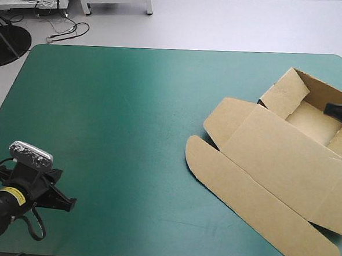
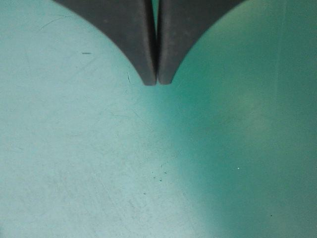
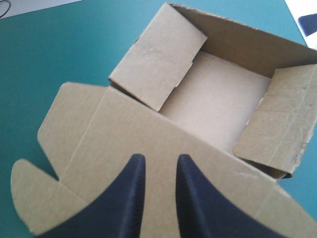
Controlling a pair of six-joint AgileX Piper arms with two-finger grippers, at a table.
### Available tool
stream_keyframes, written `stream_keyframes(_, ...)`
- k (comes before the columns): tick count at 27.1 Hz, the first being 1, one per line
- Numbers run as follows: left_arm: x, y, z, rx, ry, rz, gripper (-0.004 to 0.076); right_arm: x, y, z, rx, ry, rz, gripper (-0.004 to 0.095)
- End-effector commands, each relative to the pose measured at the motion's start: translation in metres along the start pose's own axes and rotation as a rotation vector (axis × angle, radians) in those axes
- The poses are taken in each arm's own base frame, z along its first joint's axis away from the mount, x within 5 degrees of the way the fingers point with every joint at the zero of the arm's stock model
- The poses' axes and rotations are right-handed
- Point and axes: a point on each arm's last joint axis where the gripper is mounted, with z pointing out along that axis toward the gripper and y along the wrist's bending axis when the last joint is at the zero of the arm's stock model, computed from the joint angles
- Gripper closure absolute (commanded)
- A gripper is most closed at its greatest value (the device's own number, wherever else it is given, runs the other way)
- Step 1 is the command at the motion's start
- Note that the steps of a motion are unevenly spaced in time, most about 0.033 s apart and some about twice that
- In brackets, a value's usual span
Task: Fold the box
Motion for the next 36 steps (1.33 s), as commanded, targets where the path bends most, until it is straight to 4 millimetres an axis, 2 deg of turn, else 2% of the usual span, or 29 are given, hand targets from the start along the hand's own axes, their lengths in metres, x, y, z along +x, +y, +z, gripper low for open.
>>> stream_keyframes(1,0.000,-0.002,-0.003,0.005,-0.112,-0.028,0.0734,0.027,0.019,-0.021,-0.053,-0.057,-0.073,0.0803)
stream_keyframes(6,0.023,-0.009,0.003,0.047,-0.094,-0.063,0.0734,0.078,0.028,-0.020,-0.110,-0.037,-0.168,0.0881)
stream_keyframes(9,0.033,-0.012,0.004,0.062,-0.101,-0.076,0.0734,0.110,0.027,-0.015,-0.117,-0.038,-0.182,0.0887)
stream_keyframes(14,0.044,-0.014,0.000,0.063,-0.131,-0.082,0.0734,0.163,0.019,0.008,-0.113,0.011,-0.227,0.0887)
stream_keyframes(19,0.053,-0.016,-0.001,0.076,-0.110,-0.089,0.0734,0.202,0.014,0.022,-0.111,0.026,-0.271,0.0887)
stream_keyframes(26,0.054,-0.016,-0.001,0.076,-0.110,-0.089,0.0734,0.225,0.012,0.021,-0.103,-0.032,-0.282,0.0887)
stream_keyframes(36,0.054,-0.016,-0.001,0.076,-0.110,-0.089,0.0734,0.230,0.012,0.021,-0.098,-0.045,-0.262,0.0887)
